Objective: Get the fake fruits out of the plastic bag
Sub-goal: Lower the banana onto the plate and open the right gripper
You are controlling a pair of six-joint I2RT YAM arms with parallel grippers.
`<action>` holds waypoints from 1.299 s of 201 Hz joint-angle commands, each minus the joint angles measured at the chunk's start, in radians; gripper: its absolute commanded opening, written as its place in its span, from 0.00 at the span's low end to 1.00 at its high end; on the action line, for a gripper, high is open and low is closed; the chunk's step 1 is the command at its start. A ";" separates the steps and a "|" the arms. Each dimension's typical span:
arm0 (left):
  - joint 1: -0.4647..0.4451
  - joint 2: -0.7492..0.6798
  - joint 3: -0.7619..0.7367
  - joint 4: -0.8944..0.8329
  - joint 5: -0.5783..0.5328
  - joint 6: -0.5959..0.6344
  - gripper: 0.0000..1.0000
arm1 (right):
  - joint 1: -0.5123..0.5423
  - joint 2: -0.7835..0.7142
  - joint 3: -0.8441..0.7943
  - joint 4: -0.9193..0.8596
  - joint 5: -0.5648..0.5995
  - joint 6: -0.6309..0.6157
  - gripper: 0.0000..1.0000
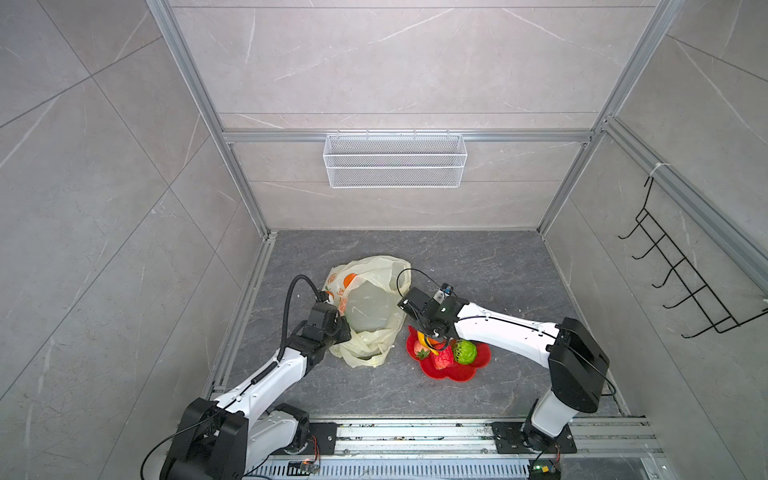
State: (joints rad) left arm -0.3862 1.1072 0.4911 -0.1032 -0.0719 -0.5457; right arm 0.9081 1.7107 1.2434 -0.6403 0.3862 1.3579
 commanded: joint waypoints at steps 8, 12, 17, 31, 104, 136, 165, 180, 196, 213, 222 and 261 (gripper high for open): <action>0.000 -0.013 -0.007 0.020 0.009 0.016 0.12 | -0.005 0.010 0.001 0.030 0.010 0.080 0.29; 0.001 -0.011 -0.007 0.019 0.009 0.017 0.12 | -0.005 0.013 0.001 0.029 0.013 0.085 0.29; 0.000 -0.010 -0.005 0.019 0.009 0.017 0.12 | -0.004 0.015 0.002 0.029 0.016 0.091 0.29; 0.000 -0.012 -0.006 0.017 0.012 0.016 0.12 | -0.006 0.023 -0.006 0.037 0.019 0.118 0.30; 0.000 -0.032 -0.018 0.026 0.018 0.019 0.12 | -0.005 0.062 -0.045 0.105 -0.005 0.196 0.36; 0.000 -0.045 -0.026 0.037 0.017 0.021 0.12 | -0.006 0.064 -0.082 0.178 -0.011 0.223 0.48; 0.001 -0.041 -0.023 0.036 0.021 0.025 0.13 | -0.005 0.063 -0.089 0.176 -0.006 0.224 0.54; 0.000 -0.043 -0.026 0.037 0.020 0.025 0.13 | -0.005 0.059 -0.097 0.180 -0.006 0.227 0.54; 0.000 -0.042 -0.027 0.041 0.020 0.026 0.13 | -0.006 0.051 -0.101 0.181 0.002 0.225 0.54; 0.000 -0.036 -0.026 0.045 0.021 0.028 0.13 | -0.005 0.033 -0.100 0.173 0.021 0.215 0.54; 0.000 -0.035 -0.024 0.042 0.024 0.029 0.12 | -0.002 0.021 -0.102 0.163 0.038 0.210 0.54; 0.001 -0.039 -0.029 0.048 0.023 0.029 0.13 | 0.015 -0.052 -0.127 0.159 0.133 0.149 0.55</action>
State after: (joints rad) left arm -0.3862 1.0828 0.4652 -0.0952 -0.0677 -0.5419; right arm 0.9096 1.7294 1.1336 -0.4553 0.4236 1.5547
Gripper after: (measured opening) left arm 0.125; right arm 0.545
